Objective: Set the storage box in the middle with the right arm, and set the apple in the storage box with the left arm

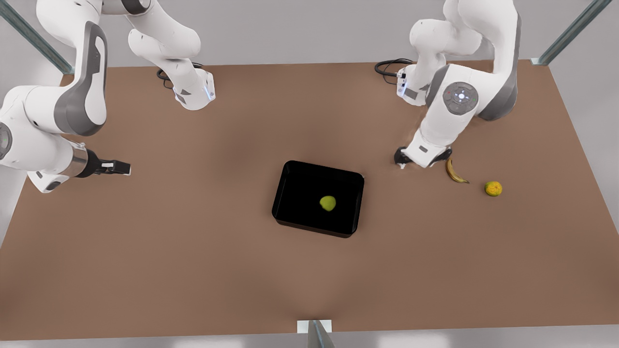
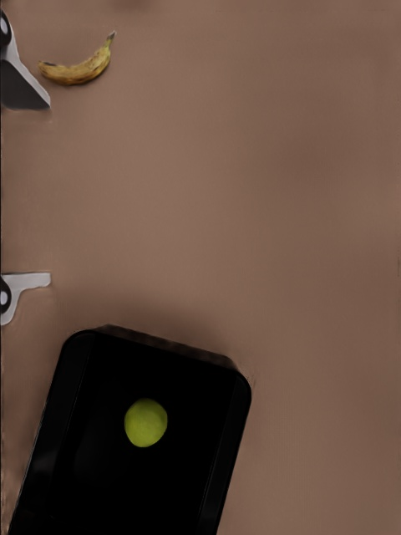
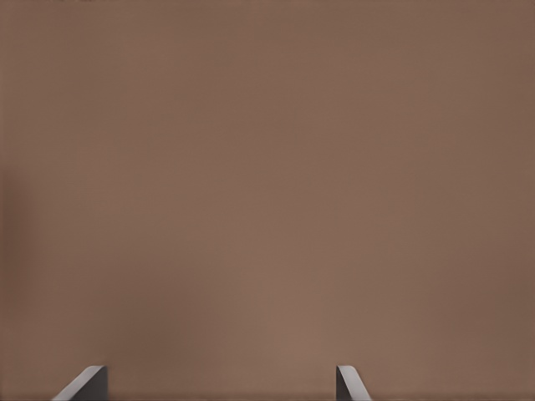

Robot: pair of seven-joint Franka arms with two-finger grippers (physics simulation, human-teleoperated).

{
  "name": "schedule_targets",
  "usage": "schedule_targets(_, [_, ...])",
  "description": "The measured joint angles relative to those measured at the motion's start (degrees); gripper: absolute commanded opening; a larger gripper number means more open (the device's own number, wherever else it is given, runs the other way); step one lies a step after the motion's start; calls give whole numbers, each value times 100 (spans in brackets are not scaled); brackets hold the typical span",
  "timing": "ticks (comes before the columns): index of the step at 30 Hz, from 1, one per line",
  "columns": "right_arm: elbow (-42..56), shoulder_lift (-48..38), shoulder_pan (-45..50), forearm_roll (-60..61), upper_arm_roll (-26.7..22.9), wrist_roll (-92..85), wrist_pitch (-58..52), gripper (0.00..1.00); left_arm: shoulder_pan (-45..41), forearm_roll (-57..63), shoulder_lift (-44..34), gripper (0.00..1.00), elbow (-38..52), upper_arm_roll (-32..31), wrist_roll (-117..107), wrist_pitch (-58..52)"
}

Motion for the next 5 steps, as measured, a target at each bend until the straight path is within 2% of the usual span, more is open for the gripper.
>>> schedule_targets(2, [0,0,-11,0,0,1,5,100,600,-236,-167,100,702,462,867,-696])
schedule_targets(4, [82,0,-17,0,0,1,18,100,1160,-373,-206,100,781,478,888,-727])
schedule_targets(5, [88,-8,-31,0,0,1,18,100,1157,-419,-218,100,789,461,888,-711])
